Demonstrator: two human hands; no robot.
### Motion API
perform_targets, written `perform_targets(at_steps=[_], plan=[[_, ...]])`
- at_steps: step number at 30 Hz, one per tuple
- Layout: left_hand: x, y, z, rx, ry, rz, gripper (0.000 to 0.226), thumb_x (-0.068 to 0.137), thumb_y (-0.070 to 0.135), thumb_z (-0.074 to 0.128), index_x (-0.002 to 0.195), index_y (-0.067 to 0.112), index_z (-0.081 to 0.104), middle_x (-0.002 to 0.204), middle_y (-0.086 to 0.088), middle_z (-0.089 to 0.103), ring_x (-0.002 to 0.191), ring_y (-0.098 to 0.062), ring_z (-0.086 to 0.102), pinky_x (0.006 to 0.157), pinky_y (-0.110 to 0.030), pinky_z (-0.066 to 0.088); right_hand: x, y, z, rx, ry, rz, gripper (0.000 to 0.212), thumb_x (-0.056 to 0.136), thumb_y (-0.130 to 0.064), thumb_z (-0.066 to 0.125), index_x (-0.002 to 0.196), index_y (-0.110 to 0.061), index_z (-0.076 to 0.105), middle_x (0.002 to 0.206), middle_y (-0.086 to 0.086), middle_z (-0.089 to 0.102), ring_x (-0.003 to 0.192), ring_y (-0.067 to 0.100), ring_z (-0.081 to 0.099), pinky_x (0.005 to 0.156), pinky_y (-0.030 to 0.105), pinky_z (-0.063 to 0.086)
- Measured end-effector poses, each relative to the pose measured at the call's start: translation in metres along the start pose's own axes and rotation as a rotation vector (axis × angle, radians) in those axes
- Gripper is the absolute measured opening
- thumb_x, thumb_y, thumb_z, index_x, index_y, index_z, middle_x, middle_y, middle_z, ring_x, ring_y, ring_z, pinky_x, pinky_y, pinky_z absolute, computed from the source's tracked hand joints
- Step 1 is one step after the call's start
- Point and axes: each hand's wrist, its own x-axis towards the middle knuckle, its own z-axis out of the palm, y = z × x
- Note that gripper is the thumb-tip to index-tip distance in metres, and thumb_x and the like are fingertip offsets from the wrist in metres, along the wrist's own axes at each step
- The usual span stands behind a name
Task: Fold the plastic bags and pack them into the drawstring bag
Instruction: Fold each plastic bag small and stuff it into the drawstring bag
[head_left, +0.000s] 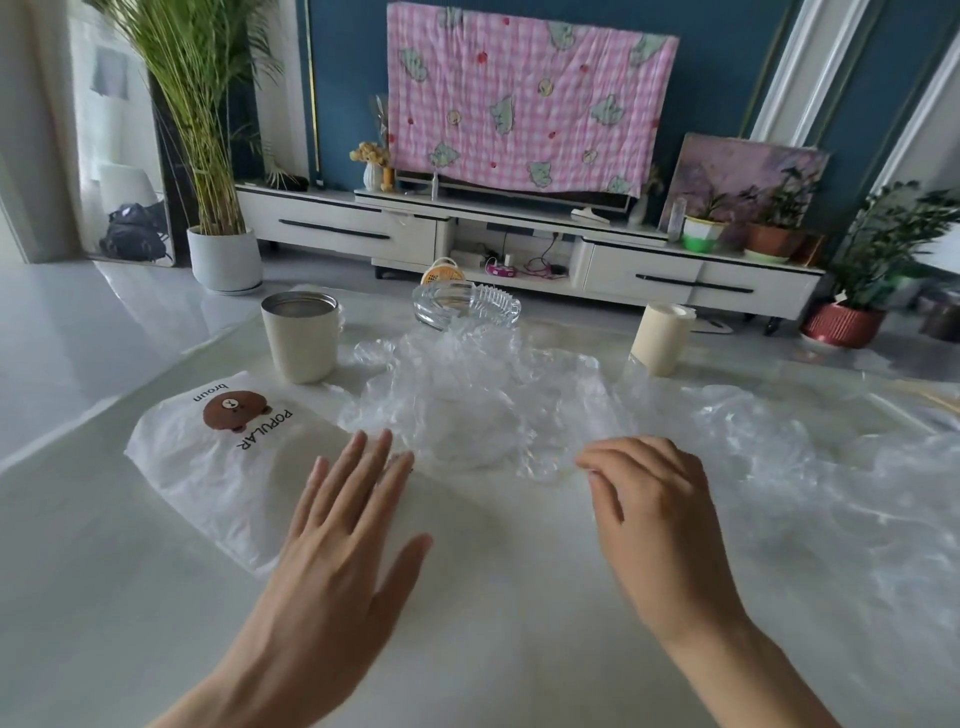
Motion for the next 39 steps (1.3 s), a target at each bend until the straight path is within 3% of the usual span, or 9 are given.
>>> perform_targets(at_steps=[5, 9, 13, 19, 22, 26, 30, 32, 39], plan=[[-0.005, 0.009, 0.005, -0.050, 0.003, 0.153, 0.073, 0.084, 0.051, 0.048, 0.145, 0.015, 0.029, 0.151, -0.007, 0.030, 0.142, -0.023, 0.022, 0.113, -0.038, 0.019, -0.028, -0.036, -0.010, 0.281, -0.041, -0.310, 0.022, 0.085, -0.002, 0.051, 0.084, -0.024, 0.056, 0.079, -0.004, 0.062, 0.070, 0.015, 0.056, 0.069, 0.026, 0.042], [-0.013, 0.013, 0.020, 0.025, -0.080, 0.295, 0.041, 0.078, 0.041, 0.053, 0.114, 0.021, 0.058, 0.139, -0.007, 0.047, 0.137, -0.025, 0.030, 0.107, -0.044, 0.023, -0.058, -0.045, -0.011, 0.314, -0.108, -0.411, 0.026, 0.100, -0.021, 0.029, 0.084, -0.029, 0.047, 0.071, -0.008, 0.060, 0.063, 0.009, 0.054, 0.070, 0.017, 0.043], [-0.021, 0.017, 0.028, -0.042, -0.123, 0.297, 0.013, 0.078, 0.026, 0.051, 0.075, 0.025, 0.064, 0.116, 0.002, 0.066, 0.127, -0.017, 0.043, 0.106, -0.040, 0.027, -0.075, -0.042, -0.018, 0.353, -0.273, -0.237, 0.004, 0.089, -0.037, 0.045, 0.091, -0.037, 0.049, 0.079, -0.018, 0.060, 0.071, -0.004, 0.055, 0.074, 0.007, 0.043], [-0.025, 0.036, 0.016, -0.139, -0.198, 0.282, 0.018, 0.083, 0.040, 0.051, 0.071, 0.030, 0.061, 0.110, 0.013, 0.066, 0.112, -0.005, 0.058, 0.099, -0.031, 0.036, -0.075, -0.019, -0.031, 0.289, -0.347, -0.005, 0.044, 0.092, -0.061, 0.032, 0.079, -0.036, 0.066, 0.125, -0.012, 0.056, 0.109, 0.005, 0.049, 0.095, 0.013, 0.031], [-0.031, 0.041, 0.016, -0.121, -0.243, 0.316, 0.046, 0.094, 0.055, 0.034, 0.072, 0.034, 0.068, 0.110, 0.012, 0.068, 0.106, -0.004, 0.061, 0.093, -0.031, 0.045, -0.076, -0.009, -0.029, 0.146, -0.426, -0.058, 0.058, 0.094, -0.060, 0.025, 0.081, -0.032, 0.073, 0.126, -0.005, 0.060, 0.116, 0.010, 0.046, 0.099, 0.013, 0.021], [-0.032, 0.045, 0.013, -0.167, -0.240, 0.290, 0.050, 0.098, 0.050, 0.028, 0.087, 0.032, 0.073, 0.113, 0.006, 0.067, 0.097, -0.007, 0.062, 0.083, -0.022, 0.045, -0.078, -0.008, -0.024, 0.268, -0.422, 0.044, 0.062, 0.091, -0.066, 0.027, 0.088, -0.027, 0.075, 0.097, -0.032, 0.064, 0.107, -0.011, 0.048, 0.097, -0.003, 0.019], [-0.024, 0.044, 0.010, -0.095, -0.160, 0.217, 0.041, 0.089, 0.043, 0.041, 0.121, 0.020, 0.054, 0.107, 0.008, 0.066, 0.092, -0.003, 0.054, 0.079, -0.017, 0.039, -0.065, -0.009, -0.036, 0.581, -0.383, 0.324, 0.014, 0.078, -0.040, 0.072, 0.090, -0.033, 0.073, 0.105, -0.043, 0.054, 0.102, -0.021, 0.049, 0.084, -0.005, 0.028], [-0.020, 0.042, 0.012, -0.086, -0.091, 0.161, 0.044, 0.083, 0.037, 0.045, 0.123, 0.018, 0.050, 0.093, 0.011, 0.067, 0.083, -0.002, 0.051, 0.074, -0.019, 0.039, -0.063, -0.011, -0.039, 0.591, -0.375, 0.318, 0.032, 0.073, -0.025, 0.078, 0.099, -0.040, 0.064, 0.112, -0.038, 0.052, 0.105, -0.018, 0.049, 0.085, -0.004, 0.029], [-0.004, 0.032, -0.002, -0.246, 0.088, -0.133, 0.016, 0.084, 0.033, 0.042, 0.089, 0.031, 0.057, 0.078, 0.018, 0.062, 0.069, 0.002, 0.051, 0.063, -0.014, 0.039, -0.078, -0.022, -0.025, 0.184, -0.596, 0.469, 0.116, 0.066, -0.060, 0.068, 0.130, -0.043, -0.027, 0.147, -0.013, -0.015, 0.142, 0.006, 0.002, 0.109, 0.021, 0.013]])
